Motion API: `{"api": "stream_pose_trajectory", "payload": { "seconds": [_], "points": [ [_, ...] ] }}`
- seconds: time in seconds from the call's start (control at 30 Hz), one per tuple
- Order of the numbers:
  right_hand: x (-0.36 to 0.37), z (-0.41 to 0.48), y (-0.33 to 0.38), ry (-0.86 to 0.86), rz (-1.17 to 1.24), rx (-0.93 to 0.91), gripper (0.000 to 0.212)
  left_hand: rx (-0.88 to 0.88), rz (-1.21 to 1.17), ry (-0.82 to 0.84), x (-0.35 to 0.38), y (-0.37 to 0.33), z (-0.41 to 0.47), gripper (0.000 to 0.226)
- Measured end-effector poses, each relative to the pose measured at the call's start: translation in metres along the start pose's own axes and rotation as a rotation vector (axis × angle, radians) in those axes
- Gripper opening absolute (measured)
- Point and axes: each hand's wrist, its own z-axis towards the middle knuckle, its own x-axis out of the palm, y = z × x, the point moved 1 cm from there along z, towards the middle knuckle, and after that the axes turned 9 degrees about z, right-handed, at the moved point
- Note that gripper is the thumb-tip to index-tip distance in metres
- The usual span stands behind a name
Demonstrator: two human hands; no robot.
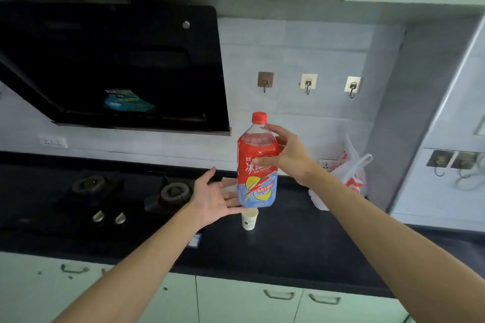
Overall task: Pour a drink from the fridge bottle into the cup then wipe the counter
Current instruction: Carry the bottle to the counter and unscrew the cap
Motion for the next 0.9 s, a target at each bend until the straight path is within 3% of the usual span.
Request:
{"api": "stream_pose_trajectory", "payload": {
  "seconds": [0.37,0.9],
  "points": [
    [-0.04,0.002,-0.045,-0.048,-0.026,0.06,0.083,-0.096,0.067,0.025,0.02,0.027,0.059,0.071],
    [-0.011,0.036,-0.158,-0.091,-0.087,0.127,0.08,-0.272,0.07,-0.034,-0.046,0.055,0.161,0.066]
  ]
}}
